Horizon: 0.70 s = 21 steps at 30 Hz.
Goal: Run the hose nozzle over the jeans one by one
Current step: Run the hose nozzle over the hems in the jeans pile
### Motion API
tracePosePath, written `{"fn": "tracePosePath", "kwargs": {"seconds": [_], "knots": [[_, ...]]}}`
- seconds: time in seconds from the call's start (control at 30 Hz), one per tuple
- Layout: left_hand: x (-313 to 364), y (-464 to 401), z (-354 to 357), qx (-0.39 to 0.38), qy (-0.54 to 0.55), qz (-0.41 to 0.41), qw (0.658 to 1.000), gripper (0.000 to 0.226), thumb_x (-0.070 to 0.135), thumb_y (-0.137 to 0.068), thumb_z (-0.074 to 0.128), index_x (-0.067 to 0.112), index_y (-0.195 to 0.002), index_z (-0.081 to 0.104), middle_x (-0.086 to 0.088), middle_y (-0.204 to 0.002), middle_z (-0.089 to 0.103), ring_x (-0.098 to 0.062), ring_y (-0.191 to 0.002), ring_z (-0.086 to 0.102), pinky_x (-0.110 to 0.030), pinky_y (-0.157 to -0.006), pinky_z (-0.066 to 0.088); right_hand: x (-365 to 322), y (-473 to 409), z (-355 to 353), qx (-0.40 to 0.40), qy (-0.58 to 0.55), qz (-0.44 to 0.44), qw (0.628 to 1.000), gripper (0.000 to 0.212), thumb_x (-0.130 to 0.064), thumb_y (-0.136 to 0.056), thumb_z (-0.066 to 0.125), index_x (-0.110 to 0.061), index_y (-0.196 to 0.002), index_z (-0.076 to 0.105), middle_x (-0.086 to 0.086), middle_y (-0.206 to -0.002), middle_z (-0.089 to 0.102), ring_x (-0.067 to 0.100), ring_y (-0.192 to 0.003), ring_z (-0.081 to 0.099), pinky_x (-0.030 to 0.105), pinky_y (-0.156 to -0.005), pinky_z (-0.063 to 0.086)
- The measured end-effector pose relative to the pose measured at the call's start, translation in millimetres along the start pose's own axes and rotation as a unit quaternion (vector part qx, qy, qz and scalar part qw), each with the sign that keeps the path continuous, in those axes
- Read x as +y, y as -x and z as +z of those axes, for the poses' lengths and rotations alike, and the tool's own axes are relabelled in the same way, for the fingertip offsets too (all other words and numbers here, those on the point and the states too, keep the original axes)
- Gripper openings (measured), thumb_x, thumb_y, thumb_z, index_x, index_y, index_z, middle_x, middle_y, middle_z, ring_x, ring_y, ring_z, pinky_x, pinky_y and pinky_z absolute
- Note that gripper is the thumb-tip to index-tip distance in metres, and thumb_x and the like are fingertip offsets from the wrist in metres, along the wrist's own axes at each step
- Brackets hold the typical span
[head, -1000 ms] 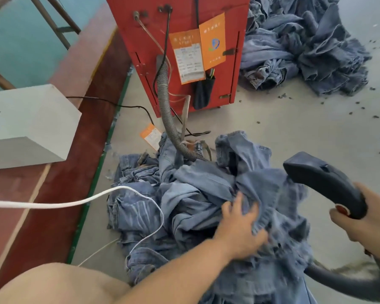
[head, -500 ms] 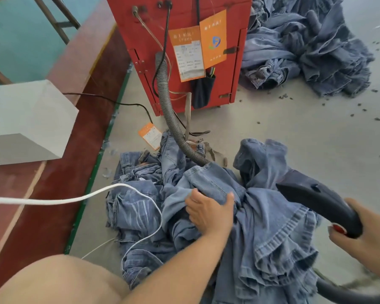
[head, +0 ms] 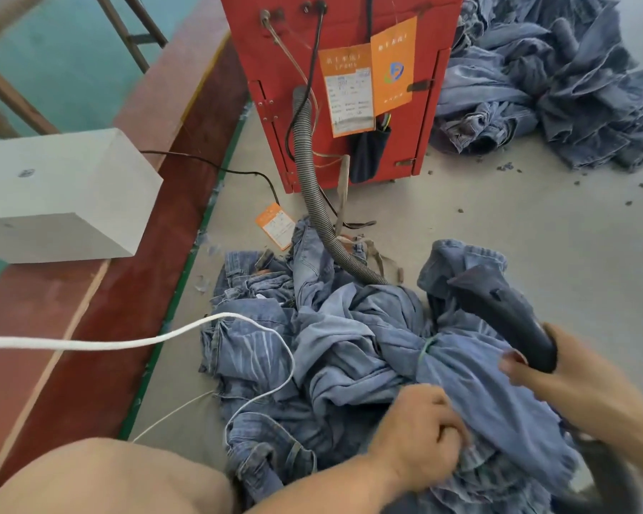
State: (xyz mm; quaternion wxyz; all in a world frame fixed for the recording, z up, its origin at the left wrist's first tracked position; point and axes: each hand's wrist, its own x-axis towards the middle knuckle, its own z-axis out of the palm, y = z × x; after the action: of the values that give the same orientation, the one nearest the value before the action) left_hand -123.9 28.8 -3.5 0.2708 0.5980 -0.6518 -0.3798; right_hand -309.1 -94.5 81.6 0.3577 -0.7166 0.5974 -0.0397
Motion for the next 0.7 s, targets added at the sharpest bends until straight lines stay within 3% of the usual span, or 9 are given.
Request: {"fn": "tracePosePath", "kwargs": {"seconds": [0.07, 0.1, 0.13, 0.2, 0.27, 0.37, 0.47, 0.53, 0.7], "knots": [[-13, -10, -19, 0.232, -0.024, -0.151, 0.961, 0.029, 0.023, -0.083, 0.051, 0.013, -0.104, 0.068, -0.003, -0.109, 0.057, -0.024, -0.105, 0.052, -0.044, -0.095, 0.043, -11, -7, 14, -0.066, 0.009, 0.006, 0.998, 0.029, -0.034, -0.088, 0.08, -0.021, -0.095, 0.055, 0.002, -0.08, 0.067, 0.015, -0.065, 0.064, 0.03, -0.058, 0.044], [-22, -20, -33, 0.332, -0.031, -0.254, 0.908, 0.032, 0.025, -0.087, 0.056, 0.012, -0.116, 0.061, -0.007, -0.121, 0.054, -0.029, -0.115, 0.05, -0.046, -0.099, 0.042, -14, -8, 22, -0.093, 0.028, 0.01, 0.995, 0.031, -0.035, -0.09, 0.079, -0.021, -0.094, 0.051, 0.002, -0.08, 0.064, 0.014, -0.066, 0.061, 0.027, -0.057, 0.041], [-36, -28, -51, 0.374, -0.021, -0.349, 0.859, 0.046, 0.032, -0.09, 0.06, 0.012, -0.131, 0.051, -0.013, -0.136, 0.048, -0.035, -0.128, 0.045, -0.05, -0.105, 0.038, -15, -8, 30, -0.11, 0.048, 0.012, 0.993, 0.032, -0.035, -0.091, 0.077, -0.022, -0.092, 0.048, 0.001, -0.078, 0.061, 0.011, -0.063, 0.057, 0.023, -0.054, 0.037], [-64, -43, -87, 0.327, 0.042, -0.512, 0.793, 0.085, 0.053, -0.091, 0.064, 0.019, -0.156, 0.023, -0.017, -0.159, 0.029, -0.042, -0.145, 0.029, -0.054, -0.114, 0.029, -12, 0, 43, -0.114, 0.075, 0.007, 0.991, 0.032, -0.033, -0.092, 0.075, -0.024, -0.089, 0.044, -0.001, -0.072, 0.06, 0.008, -0.056, 0.056, 0.022, -0.05, 0.039], [-83, -44, -104, 0.23, 0.079, -0.549, 0.799, 0.088, 0.056, -0.091, 0.064, 0.026, -0.161, 0.019, -0.013, -0.159, 0.038, -0.041, -0.144, 0.035, -0.052, -0.114, 0.035, -4, 14, 53, -0.083, 0.066, 0.001, 0.994, 0.03, -0.027, -0.09, 0.076, -0.026, -0.088, 0.045, -0.004, -0.066, 0.062, 0.006, -0.06, 0.062, 0.019, -0.052, 0.044], [-76, -32, -79, 0.213, -0.065, -0.363, 0.905, 0.032, 0.025, -0.094, 0.063, 0.022, -0.126, 0.066, -0.003, -0.121, 0.063, -0.029, -0.115, 0.057, -0.042, -0.096, 0.048, 9, 33, 59, -0.022, 0.015, 0.018, 0.999, 0.038, -0.021, -0.08, 0.086, -0.033, -0.089, 0.051, -0.011, -0.066, 0.068, -0.005, -0.064, 0.064, 0.015, -0.061, 0.049], [-36, -8, -35, 0.118, -0.124, -0.098, 0.98, 0.02, 0.011, -0.082, 0.061, 0.019, -0.099, 0.067, -0.001, -0.099, 0.056, -0.027, -0.094, 0.051, -0.041, -0.079, 0.045, 4, 31, 50, 0.035, -0.063, 0.032, 0.997, 0.045, -0.021, -0.08, 0.088, -0.045, -0.092, 0.051, -0.027, -0.088, 0.075, -0.004, -0.073, 0.07, 0.027, -0.067, 0.052], [-23, 8, -15, 0.038, -0.168, 0.004, 0.985, 0.022, 0.012, -0.082, 0.056, 0.014, -0.102, 0.064, -0.009, -0.099, 0.054, -0.034, -0.091, 0.05, -0.041, -0.073, 0.039, -4, 20, 41, 0.056, -0.1, 0.039, 0.993, 0.045, -0.022, -0.082, 0.087, -0.043, -0.097, 0.051, -0.029, -0.093, 0.076, -0.002, -0.075, 0.071, 0.037, -0.065, 0.055], [-4, 26, -18, -0.064, -0.174, 0.053, 0.981, 0.027, 0.008, -0.094, 0.054, 0.0, -0.12, 0.058, -0.026, -0.107, 0.054, -0.044, -0.094, 0.053, -0.048, -0.067, 0.036, -16, 1, 45, 0.029, -0.058, 0.065, 0.996, 0.033, -0.03, -0.088, 0.082, -0.029, -0.096, 0.049, -0.012, -0.084, 0.076, 0.014, -0.072, 0.072, 0.042, -0.061, 0.056]]}}
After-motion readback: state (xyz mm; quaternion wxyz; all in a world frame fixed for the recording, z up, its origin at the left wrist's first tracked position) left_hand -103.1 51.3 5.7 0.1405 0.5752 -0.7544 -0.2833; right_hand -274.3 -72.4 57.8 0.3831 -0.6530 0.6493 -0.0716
